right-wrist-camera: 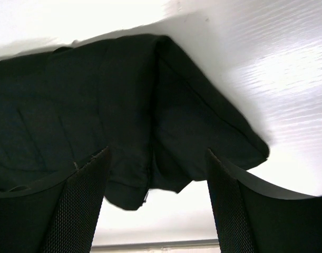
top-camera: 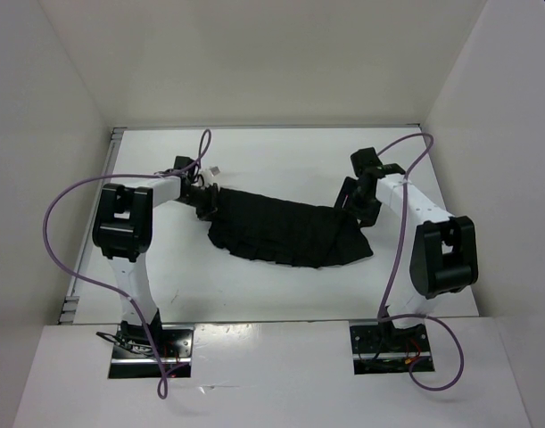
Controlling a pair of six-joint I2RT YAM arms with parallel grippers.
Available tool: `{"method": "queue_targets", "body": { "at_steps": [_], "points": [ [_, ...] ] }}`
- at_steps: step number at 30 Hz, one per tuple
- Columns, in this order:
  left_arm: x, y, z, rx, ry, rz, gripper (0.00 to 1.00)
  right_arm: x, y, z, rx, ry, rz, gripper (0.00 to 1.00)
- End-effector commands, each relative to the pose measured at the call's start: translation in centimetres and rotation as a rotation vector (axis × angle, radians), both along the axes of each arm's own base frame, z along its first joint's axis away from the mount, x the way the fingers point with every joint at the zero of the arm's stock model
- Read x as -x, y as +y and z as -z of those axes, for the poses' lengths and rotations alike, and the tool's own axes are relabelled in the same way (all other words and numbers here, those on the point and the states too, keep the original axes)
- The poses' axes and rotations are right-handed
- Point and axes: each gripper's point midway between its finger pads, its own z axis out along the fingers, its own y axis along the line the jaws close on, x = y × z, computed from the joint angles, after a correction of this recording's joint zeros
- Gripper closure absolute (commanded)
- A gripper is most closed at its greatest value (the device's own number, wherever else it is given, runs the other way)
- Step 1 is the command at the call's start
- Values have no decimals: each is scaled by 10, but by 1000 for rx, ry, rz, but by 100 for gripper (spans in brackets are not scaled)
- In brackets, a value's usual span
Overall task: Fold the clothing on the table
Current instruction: Fold the skirt
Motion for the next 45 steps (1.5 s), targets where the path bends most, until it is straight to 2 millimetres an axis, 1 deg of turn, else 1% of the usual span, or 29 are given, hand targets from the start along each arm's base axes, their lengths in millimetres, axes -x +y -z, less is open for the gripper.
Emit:
{"method": "queue_targets", "body": {
  "at_steps": [1,3,4,6,7,8,9,10,11,14,15,16,17,19,20,21,22,25,26,28,29,30,33,35,36,39,40,44,45],
  "points": [
    [4,2,-10,-49,-14,12,100,-3,14,-18,-72,-66,-46,24],
    [9,5,-12,-69,-19,4,100,-6,26,-26,-115,-90,-89,24],
    [9,5,-23,-63,-40,-6,100,-2,37,-31,-154,-94,-128,25],
    [11,8,-30,-81,-55,-23,100,-6,57,-42,-202,-127,-181,29],
    [9,9,-42,-85,-86,-37,100,-5,67,-37,-227,-110,-206,31],
    [10,9,-47,-84,-94,-38,100,-5,82,-41,-240,-114,-246,34],
    [11,11,-51,-93,-90,-51,100,-8,90,-41,-243,-121,-265,42],
    [5,12,-64,-98,-133,-59,100,-9,101,-34,-255,-99,-291,47],
    [4,12,-70,-97,-143,-59,100,-9,118,-36,-259,-102,-334,57],
    [-5,13,-94,-100,-194,-68,100,-10,161,-27,-291,-79,-422,71],
    [-5,13,-98,-99,-205,-68,100,-11,173,-26,-305,-76,-447,82],
    [-8,12,-102,-97,-217,-69,100,-13,186,-19,-317,-54,-459,86],
    [-6,13,-105,-97,-218,-69,100,-8,203,-18,-343,-48,-502,95],
    [-6,13,-105,-97,-218,-69,100,-11,224,-19,-373,-52,-542,96],
    [-6,13,-105,-97,-218,-69,100,-9,234,-8,-396,-17,-552,98],
    [-4,13,-102,-95,-204,-75,100,-7,244,-5,-408,-12,-573,100],
    [-4,13,-102,-95,-204,-75,100,-9,247,4,-415,12,-563,100],
    [-2,8,-107,-82,-206,-69,100,-8,262,15,-466,30,-594,100],
    [-2,8,-107,-82,-206,-69,100,-5,263,27,-467,66,-582,100],
    [-4,7,-110,-81,-215,-70,100,-9,272,30,-483,55,-599,100],
    [-7,7,-113,-79,-226,-70,100,-7,272,43,-477,86,-584,100],
    [-7,7,-113,-79,-226,-70,100,-9,273,45,-476,87,-584,100],
    [-13,0,-128,-56,-250,-72,100,-1,271,68,-450,136,-568,100],
    [-14,-9,-145,-15,-275,-55,100,3,264,79,-420,160,-553,100],
    [-20,-10,-156,-9,-306,-56,100,4,260,87,-399,174,-535,100],
    [-14,-38,-180,45,-324,-23,100,6,254,95,-374,180,-513,100],
    [-15,-45,-195,64,-341,-27,100,7,254,97,-374,180,-513,100],
    [-8,-84,-220,143,-373,17,100,9,261,98,-399,185,-511,100],
    [-4,-98,-218,155,-369,42,100,8,262,102,-400,180,-512,100]
  ]
}}
